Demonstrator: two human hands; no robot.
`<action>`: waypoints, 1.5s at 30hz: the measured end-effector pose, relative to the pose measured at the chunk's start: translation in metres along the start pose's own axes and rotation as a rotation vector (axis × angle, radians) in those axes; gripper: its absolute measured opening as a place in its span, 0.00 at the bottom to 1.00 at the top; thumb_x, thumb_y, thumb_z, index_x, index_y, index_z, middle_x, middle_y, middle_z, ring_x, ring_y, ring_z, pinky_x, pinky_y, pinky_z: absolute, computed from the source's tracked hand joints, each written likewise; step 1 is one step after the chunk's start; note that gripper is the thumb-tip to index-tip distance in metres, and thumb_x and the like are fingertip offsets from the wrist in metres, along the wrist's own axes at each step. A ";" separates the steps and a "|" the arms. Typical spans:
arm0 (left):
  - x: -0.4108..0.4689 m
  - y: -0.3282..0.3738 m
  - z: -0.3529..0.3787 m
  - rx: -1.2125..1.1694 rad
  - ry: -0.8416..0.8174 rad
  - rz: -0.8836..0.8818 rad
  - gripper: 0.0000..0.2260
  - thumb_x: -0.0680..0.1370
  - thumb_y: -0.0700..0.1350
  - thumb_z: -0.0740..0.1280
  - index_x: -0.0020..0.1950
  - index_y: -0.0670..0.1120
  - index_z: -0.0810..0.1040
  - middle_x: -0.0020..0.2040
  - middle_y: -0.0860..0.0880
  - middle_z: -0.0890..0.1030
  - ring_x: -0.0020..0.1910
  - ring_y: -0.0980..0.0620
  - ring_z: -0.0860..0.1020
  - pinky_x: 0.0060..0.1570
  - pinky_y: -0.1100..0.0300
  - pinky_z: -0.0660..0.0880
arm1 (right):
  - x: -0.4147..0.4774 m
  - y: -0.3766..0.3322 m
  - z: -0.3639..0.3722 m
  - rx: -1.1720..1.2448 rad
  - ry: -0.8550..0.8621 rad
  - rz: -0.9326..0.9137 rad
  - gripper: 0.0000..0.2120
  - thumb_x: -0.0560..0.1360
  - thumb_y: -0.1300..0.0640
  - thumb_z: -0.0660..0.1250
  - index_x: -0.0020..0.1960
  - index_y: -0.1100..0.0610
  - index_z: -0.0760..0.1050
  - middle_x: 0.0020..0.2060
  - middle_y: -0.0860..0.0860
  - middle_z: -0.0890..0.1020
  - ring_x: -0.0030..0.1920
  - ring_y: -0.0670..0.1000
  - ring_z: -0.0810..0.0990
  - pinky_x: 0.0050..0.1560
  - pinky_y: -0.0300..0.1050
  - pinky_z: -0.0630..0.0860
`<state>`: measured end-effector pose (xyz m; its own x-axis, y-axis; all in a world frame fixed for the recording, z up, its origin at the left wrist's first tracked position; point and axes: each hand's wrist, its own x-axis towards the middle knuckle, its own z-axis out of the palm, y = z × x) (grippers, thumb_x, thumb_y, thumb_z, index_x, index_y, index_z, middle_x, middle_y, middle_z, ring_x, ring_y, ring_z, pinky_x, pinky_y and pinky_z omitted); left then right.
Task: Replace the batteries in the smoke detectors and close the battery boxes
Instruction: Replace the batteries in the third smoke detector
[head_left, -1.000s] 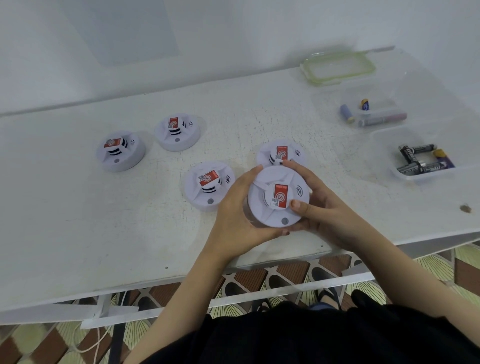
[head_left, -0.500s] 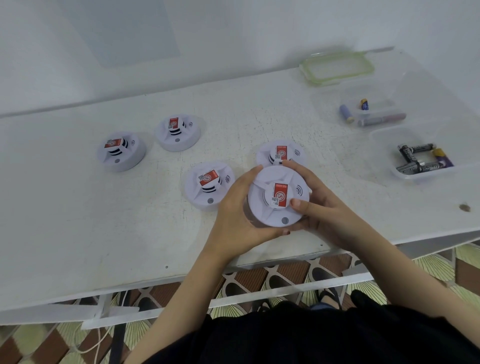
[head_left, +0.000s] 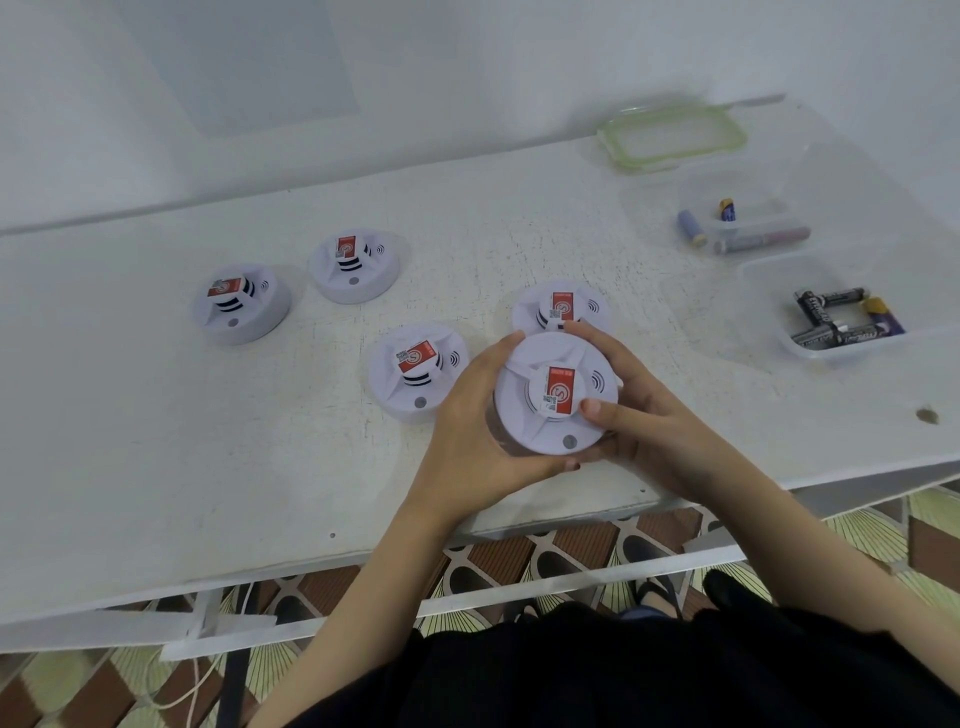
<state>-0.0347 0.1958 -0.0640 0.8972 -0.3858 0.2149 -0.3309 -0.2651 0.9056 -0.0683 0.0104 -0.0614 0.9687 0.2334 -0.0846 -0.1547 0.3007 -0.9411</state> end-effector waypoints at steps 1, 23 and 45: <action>0.000 0.000 0.000 -0.001 -0.001 -0.001 0.43 0.61 0.47 0.83 0.72 0.42 0.67 0.65 0.52 0.75 0.66 0.59 0.73 0.64 0.62 0.72 | 0.000 0.000 0.000 0.006 -0.002 0.001 0.31 0.72 0.62 0.64 0.72 0.45 0.62 0.66 0.49 0.73 0.63 0.56 0.76 0.43 0.51 0.81; 0.002 0.001 0.000 -0.001 -0.017 -0.009 0.43 0.61 0.48 0.82 0.72 0.42 0.67 0.66 0.51 0.75 0.66 0.58 0.73 0.64 0.61 0.72 | 0.000 -0.003 0.001 0.013 -0.003 0.017 0.30 0.72 0.62 0.65 0.71 0.44 0.63 0.66 0.50 0.73 0.62 0.57 0.76 0.41 0.50 0.81; 0.025 0.025 -0.020 0.107 -0.026 -0.001 0.46 0.55 0.53 0.83 0.68 0.60 0.65 0.63 0.64 0.72 0.63 0.69 0.70 0.59 0.72 0.69 | 0.009 -0.053 -0.009 -0.398 0.010 -0.025 0.33 0.66 0.60 0.73 0.69 0.47 0.66 0.56 0.56 0.79 0.49 0.58 0.83 0.44 0.53 0.82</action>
<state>-0.0145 0.1976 -0.0284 0.8902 -0.4077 0.2032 -0.3604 -0.3575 0.8616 -0.0500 -0.0121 -0.0153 0.9733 0.2214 -0.0609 -0.0449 -0.0763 -0.9961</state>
